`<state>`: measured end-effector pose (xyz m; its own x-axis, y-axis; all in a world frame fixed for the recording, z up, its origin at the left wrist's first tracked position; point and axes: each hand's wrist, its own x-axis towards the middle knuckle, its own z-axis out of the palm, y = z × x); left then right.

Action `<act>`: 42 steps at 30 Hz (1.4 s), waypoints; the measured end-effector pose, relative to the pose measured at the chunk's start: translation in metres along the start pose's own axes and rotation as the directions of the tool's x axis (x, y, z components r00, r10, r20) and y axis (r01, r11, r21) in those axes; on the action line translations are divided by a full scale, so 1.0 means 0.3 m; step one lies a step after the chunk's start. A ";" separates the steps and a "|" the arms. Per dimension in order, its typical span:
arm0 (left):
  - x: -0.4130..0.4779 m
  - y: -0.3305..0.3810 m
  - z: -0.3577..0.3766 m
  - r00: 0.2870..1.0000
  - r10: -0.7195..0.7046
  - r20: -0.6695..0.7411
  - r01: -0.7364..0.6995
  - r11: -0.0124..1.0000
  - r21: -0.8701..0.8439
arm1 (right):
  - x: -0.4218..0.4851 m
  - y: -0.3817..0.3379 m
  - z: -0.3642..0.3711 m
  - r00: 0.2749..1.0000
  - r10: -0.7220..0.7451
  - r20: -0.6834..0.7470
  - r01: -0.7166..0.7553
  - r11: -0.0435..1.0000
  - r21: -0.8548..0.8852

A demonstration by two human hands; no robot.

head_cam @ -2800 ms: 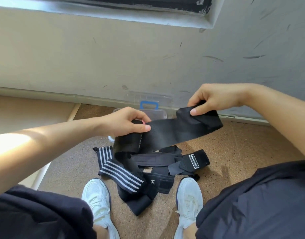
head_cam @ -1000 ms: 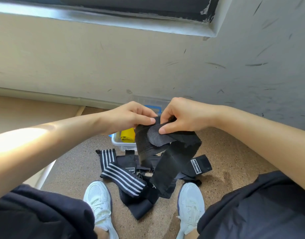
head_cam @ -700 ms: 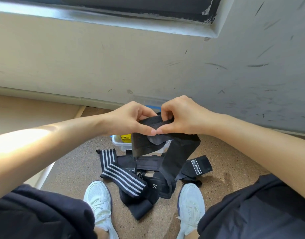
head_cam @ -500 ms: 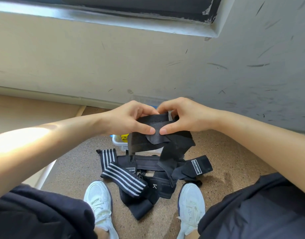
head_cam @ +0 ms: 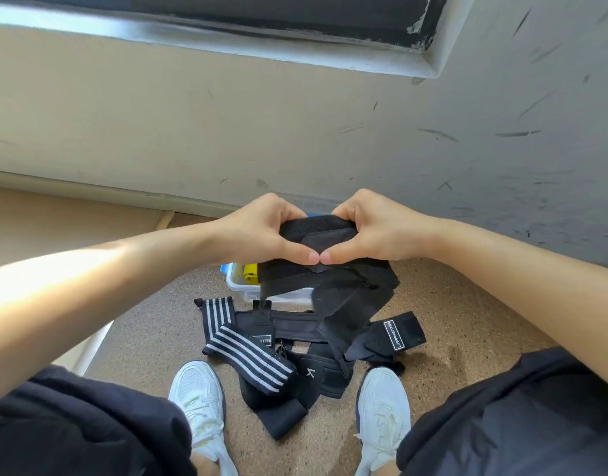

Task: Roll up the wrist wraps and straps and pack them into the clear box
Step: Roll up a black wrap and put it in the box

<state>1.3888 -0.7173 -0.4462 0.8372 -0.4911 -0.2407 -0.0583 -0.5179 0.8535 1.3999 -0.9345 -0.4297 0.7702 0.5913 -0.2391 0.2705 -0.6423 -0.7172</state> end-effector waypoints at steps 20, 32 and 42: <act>-0.035 -0.182 -0.160 0.987 -0.134 0.086 0.121 0.982 0.145 | -0.032 0.279 -0.197 0.944 0.329 0.021 -0.322 0.934 -0.156; -0.033 -0.078 -0.105 0.999 -0.016 -0.044 0.002 0.954 -0.301 | 0.024 0.282 -0.065 0.957 0.263 0.121 -0.240 0.955 -0.177; -0.050 0.067 0.017 0.992 0.018 -0.126 -0.071 0.899 -0.432 | 0.003 0.187 -0.047 0.967 0.158 0.199 -0.189 0.970 0.150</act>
<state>1.3722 -0.7239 -0.4279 0.8980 -0.4078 -0.1653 0.1230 -0.1281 0.9841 1.4238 -0.9767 -0.4609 0.6730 0.5674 -0.4745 0.0298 -0.6618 -0.7491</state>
